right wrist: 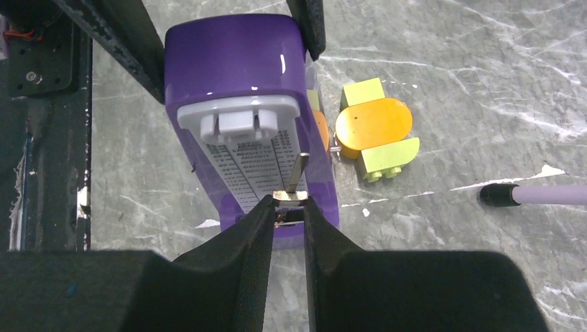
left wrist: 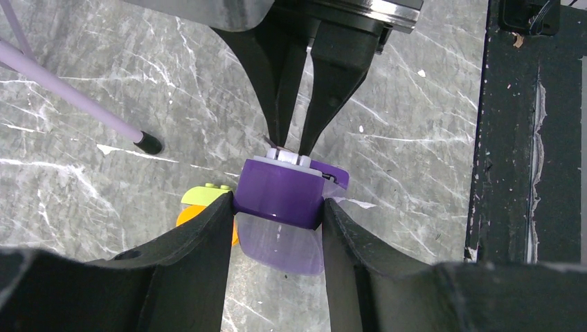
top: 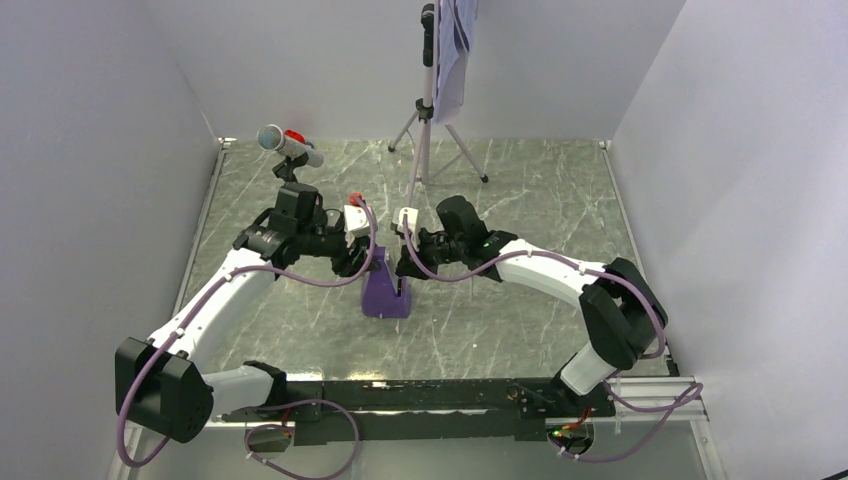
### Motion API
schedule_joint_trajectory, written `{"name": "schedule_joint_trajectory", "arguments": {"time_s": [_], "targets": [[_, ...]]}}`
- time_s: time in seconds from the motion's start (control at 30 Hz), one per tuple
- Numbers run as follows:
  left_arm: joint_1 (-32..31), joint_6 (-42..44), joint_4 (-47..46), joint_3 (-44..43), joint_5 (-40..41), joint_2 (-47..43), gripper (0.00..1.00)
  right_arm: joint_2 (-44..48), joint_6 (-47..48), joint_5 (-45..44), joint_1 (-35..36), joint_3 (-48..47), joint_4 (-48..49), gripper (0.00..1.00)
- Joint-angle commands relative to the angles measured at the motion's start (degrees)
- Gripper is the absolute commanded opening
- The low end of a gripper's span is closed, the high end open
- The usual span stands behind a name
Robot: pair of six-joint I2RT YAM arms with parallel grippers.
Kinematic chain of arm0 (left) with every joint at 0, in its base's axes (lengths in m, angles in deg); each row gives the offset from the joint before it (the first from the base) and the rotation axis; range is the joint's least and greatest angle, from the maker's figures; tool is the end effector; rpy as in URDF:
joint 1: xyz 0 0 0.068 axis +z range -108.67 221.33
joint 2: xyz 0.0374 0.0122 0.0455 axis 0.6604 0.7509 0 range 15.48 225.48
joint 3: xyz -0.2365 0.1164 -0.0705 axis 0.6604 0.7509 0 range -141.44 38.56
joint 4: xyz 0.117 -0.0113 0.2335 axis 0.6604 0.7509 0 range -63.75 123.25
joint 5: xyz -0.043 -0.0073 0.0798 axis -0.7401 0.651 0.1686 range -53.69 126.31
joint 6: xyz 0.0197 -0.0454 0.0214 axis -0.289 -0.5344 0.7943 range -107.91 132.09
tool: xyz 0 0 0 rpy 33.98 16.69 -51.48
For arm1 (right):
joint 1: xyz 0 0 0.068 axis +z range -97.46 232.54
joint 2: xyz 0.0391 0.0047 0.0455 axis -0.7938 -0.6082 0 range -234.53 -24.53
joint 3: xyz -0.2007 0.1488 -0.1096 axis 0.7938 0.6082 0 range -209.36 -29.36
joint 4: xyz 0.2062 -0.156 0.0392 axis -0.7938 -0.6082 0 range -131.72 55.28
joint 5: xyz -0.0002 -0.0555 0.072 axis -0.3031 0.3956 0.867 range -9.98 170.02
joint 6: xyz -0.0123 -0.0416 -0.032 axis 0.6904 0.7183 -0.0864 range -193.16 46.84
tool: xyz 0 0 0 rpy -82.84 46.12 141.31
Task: Pack up the instrument practice props
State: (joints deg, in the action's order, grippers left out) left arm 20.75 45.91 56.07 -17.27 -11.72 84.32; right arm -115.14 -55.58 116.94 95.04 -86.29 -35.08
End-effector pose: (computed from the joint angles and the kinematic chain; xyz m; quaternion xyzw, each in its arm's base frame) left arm 0.2234 -0.1122 0.2965 0.5275 0.6701 -0.3283 0.4060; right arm 0.2399 0.2488 0.2343 -0.5480 0.6507 0.3691 0.3743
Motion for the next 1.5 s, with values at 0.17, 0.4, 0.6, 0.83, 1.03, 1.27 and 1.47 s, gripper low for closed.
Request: {"name": "schedule_joint_trajectory", "arguments": {"time_s": [0.17,0.4,0.6,0.83,1.03,1.27,1.47], "targets": [[0.0,1.6,5.4,0.2,0.3,0.9,0.01,-0.6,0.1,3.3,0.8,-4.2,2.2,0.19],[-0.1,1.8,5.1,-0.1,0.2,1.2,0.01,-1.5,0.4,2.8,1.0,-5.2,2.0,0.17],[-0.2,1.3,4.9,-0.2,0.7,1.6,0.01,-1.3,3.3,3.5,2.1,-6.0,0.6,0.17],[0.0,-2.4,2.2,-1.3,-0.6,2.6,0.01,0.2,4.9,5.4,4.2,-5.2,-1.7,0.17],[0.5,-3.5,1.2,-0.9,-1.0,2.7,0.01,1.0,4.7,5.8,4.2,-4.7,-1.8,0.17],[1.3,-5.6,-2.0,1.2,1.2,1.1,0.11,1.8,1.6,9.1,3.8,-4.0,-0.8,0.19],[1.7,-6.8,-3.2,1.3,1.3,0.9,0.17,2.5,1.8,8.6,3.7,-3.9,-1.8,0.2]]}}
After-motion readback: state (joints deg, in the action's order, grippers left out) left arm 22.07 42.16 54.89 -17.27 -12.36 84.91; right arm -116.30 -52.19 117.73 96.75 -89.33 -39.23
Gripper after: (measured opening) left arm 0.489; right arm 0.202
